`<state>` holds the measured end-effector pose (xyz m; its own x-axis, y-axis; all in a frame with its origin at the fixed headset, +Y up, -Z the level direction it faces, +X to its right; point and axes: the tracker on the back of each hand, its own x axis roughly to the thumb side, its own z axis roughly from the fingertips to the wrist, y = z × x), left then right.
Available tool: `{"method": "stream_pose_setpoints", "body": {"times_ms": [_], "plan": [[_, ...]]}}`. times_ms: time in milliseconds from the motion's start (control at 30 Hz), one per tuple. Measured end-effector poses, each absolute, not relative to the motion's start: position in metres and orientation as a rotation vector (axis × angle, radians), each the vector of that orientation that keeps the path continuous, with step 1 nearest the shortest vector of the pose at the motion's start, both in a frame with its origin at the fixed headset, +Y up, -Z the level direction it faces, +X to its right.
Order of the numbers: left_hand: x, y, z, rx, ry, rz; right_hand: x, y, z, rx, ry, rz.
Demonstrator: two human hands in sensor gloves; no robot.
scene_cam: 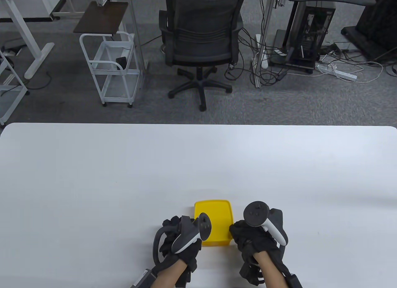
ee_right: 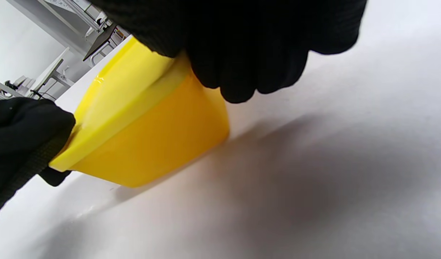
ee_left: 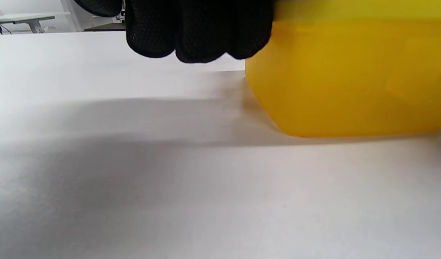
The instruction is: Cover the plastic food container
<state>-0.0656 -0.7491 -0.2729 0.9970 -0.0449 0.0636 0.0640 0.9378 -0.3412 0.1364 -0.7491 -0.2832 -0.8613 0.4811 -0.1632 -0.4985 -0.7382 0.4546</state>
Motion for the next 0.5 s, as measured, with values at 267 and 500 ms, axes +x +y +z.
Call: {"method": "stream_pose_setpoints", "body": {"times_ms": [267,500], "plan": [[-0.058,-0.755,-0.270,-0.326,-0.054,-0.156,0.134,-0.751,-0.285,0.026,0.755,2.581],[-0.079,-0.752,-0.270,-0.286,-0.091,-0.026,0.128,-0.747,-0.279,0.024,0.611,2.759]]}}
